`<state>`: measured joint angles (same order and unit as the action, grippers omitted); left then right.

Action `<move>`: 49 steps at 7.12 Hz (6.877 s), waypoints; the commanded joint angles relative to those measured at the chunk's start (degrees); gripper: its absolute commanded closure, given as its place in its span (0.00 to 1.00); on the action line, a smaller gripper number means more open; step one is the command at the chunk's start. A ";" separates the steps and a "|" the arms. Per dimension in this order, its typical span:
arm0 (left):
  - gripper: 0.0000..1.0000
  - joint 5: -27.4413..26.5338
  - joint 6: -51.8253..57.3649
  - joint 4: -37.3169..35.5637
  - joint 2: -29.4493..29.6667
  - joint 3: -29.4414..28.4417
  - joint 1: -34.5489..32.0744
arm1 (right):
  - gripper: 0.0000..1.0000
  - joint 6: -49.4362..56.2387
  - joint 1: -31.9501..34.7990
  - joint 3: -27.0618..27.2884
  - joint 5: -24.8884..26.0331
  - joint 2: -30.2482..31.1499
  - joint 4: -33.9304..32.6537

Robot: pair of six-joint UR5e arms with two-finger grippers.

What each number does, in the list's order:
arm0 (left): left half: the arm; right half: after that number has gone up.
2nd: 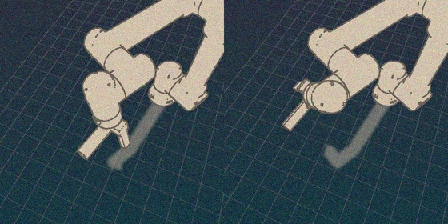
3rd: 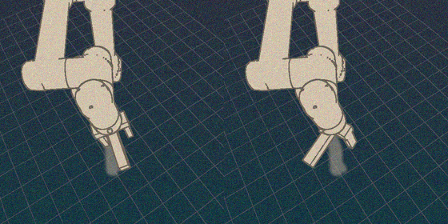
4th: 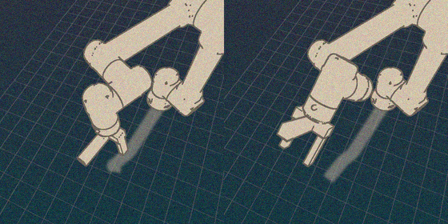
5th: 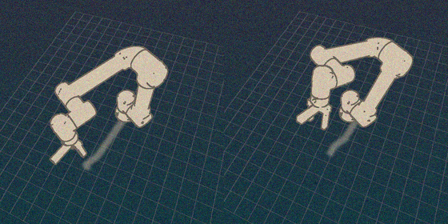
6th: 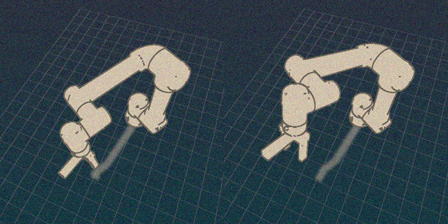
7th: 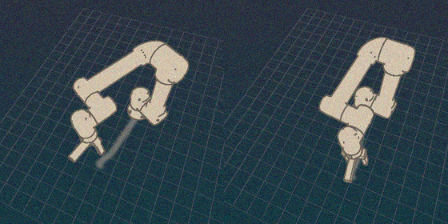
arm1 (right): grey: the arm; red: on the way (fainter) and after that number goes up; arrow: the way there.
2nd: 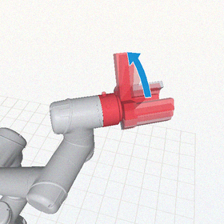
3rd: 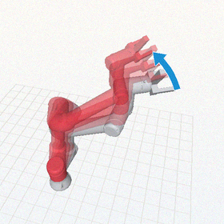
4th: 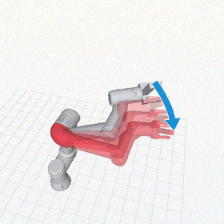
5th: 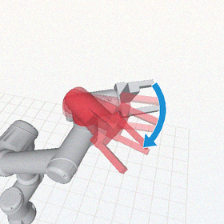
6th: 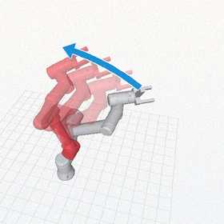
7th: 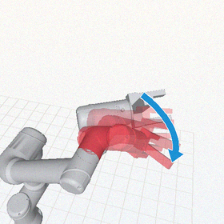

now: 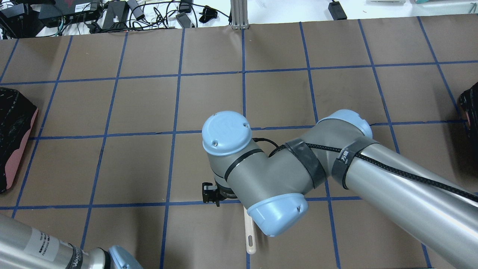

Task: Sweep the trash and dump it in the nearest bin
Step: 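Lower the brush onto the table and open the right gripper, then carry the empty dustpan back with the left gripper and lower it beside the brush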

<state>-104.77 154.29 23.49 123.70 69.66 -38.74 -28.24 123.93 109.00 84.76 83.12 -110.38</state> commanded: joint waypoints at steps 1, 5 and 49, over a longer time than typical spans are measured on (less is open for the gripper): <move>1.00 -0.08 2.86 -2.92 -0.82 2.31 -0.63 | 0.00 7.82 -4.19 -5.97 4.41 0.28 2.18; 1.00 -2.54 -2.28 3.09 -6.69 2.94 -7.29 | 0.00 19.86 -18.58 -14.39 4.54 0.28 9.88; 0.00 22.59 -171.34 46.30 -6.36 22.01 -72.79 | 0.00 29.21 -27.78 -18.82 8.93 5.03 20.47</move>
<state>-82.08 -16.92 69.79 117.74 91.86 -111.51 0.97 96.15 90.17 93.69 88.17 -89.93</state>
